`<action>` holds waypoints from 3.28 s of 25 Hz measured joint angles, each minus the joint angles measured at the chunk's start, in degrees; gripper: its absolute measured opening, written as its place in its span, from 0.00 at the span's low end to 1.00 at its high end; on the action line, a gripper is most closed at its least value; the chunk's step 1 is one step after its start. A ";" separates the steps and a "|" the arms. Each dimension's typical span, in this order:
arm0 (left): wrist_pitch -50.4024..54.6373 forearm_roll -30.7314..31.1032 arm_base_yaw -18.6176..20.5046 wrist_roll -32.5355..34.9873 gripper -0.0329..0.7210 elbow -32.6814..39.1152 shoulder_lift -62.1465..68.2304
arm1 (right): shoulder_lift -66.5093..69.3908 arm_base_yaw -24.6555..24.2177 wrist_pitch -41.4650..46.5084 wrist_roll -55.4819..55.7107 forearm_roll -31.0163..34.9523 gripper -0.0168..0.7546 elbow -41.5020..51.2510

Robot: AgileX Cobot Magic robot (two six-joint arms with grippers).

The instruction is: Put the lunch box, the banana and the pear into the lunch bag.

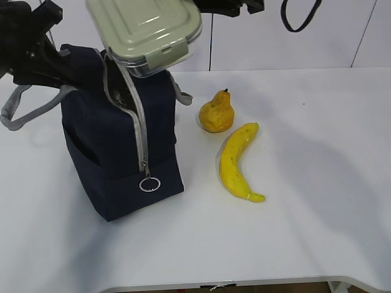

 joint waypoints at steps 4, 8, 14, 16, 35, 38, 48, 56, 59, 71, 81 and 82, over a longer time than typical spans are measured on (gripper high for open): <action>0.00 -0.14 0.00 0.00 0.03 0.00 0.00 | 1.05 2.46 -3.88 0.15 0.00 0.52 -0.48; 0.00 -0.44 0.00 0.00 0.03 0.00 0.00 | 2.95 4.16 -6.86 -0.49 -0.48 0.52 -0.62; 0.03 -2.66 0.00 1.40 0.03 0.00 0.00 | 7.61 5.97 -8.27 -2.34 -10.46 0.52 -2.72; 0.03 -2.89 0.00 1.40 0.03 0.00 0.00 | 8.80 6.01 -8.27 -2.45 -13.05 0.52 -3.88; -1.26 -5.07 0.00 1.65 0.03 0.00 0.00 | 11.47 13.83 -9.49 -5.80 -40.10 0.52 -7.46; -1.26 -5.07 0.00 1.75 0.03 0.00 0.00 | 13.64 14.36 -9.60 -5.80 -40.89 0.52 -7.56; -1.26 -5.07 0.00 1.77 0.03 0.00 0.00 | 16.75 15.83 -8.32 -6.31 -40.99 0.52 -7.56; -1.26 -5.07 0.00 1.77 0.03 0.00 0.04 | 18.68 15.83 -8.64 -8.66 -36.94 0.52 -7.60; -1.26 -4.80 0.00 1.77 0.03 0.00 0.04 | 19.40 15.83 -8.64 -10.47 -35.47 0.52 -7.60; -1.26 -2.44 0.00 1.87 0.03 0.00 0.04 | 19.65 15.83 -8.42 -13.03 -34.54 0.59 -7.69; -1.26 1.07 0.00 1.87 0.03 0.00 0.04 | 19.53 15.83 -8.54 -14.26 -33.26 0.65 -8.18; -1.26 1.31 0.00 1.87 0.03 0.00 0.04 | 19.39 15.83 -8.54 -14.37 -32.92 0.65 -8.18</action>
